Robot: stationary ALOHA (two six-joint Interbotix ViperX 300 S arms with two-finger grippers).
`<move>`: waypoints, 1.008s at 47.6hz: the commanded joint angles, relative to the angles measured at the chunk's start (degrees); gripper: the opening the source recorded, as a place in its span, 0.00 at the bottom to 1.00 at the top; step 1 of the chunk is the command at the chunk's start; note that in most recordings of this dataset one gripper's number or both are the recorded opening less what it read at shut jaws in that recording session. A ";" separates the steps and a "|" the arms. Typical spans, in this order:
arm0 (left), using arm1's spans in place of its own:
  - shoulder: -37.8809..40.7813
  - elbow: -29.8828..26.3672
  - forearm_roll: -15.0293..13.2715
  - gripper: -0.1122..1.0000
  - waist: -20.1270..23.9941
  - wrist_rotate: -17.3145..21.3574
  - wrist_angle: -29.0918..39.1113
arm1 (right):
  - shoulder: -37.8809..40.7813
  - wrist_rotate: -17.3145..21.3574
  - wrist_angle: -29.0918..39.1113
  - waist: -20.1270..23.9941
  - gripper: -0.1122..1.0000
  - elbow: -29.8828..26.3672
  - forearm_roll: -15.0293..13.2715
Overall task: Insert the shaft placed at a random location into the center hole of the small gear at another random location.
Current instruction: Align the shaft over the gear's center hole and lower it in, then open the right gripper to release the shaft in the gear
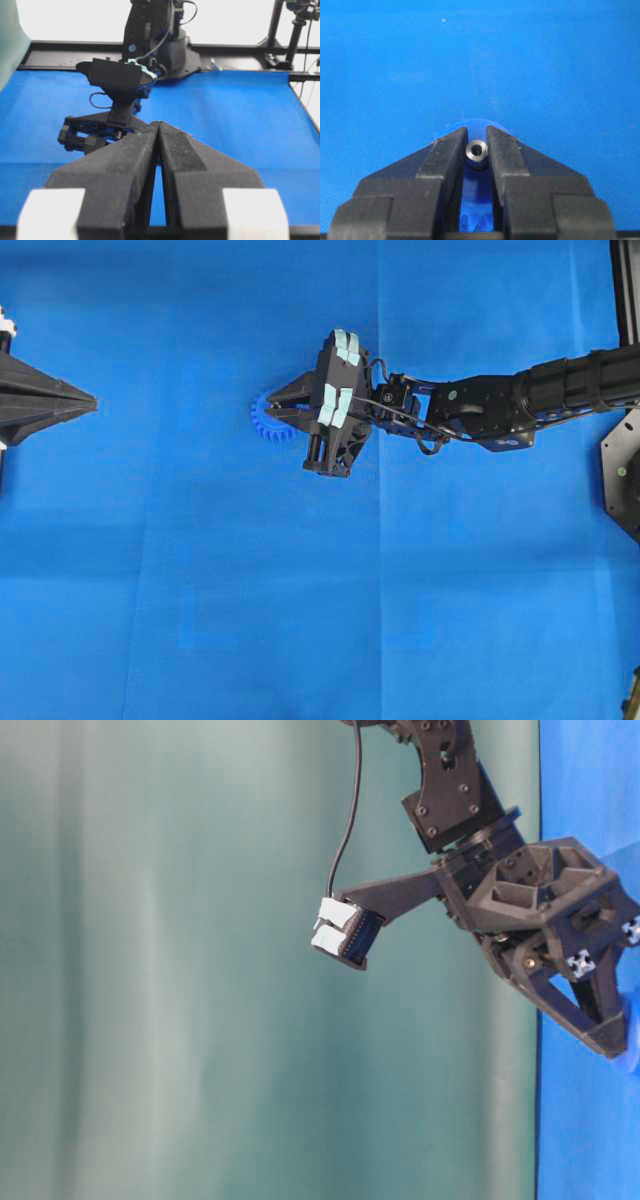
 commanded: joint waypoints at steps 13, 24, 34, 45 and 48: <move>0.44 -0.53 0.09 0.10 0.00 0.00 -0.26 | -0.88 -0.18 0.00 0.09 0.26 -0.97 0.09; 0.35 -0.53 0.09 0.10 0.00 0.00 0.00 | -1.67 -0.09 0.00 0.09 0.82 -1.49 0.26; 0.26 -0.53 0.09 0.10 0.00 0.00 0.00 | -5.89 -0.18 1.85 0.18 0.77 -1.14 0.26; 0.26 -0.53 0.09 0.10 0.00 0.00 0.09 | -11.34 -0.18 5.98 0.26 0.77 -1.23 0.26; 0.26 -0.53 0.09 0.10 0.00 0.00 0.09 | -12.04 -0.18 6.50 0.26 0.77 -1.14 0.26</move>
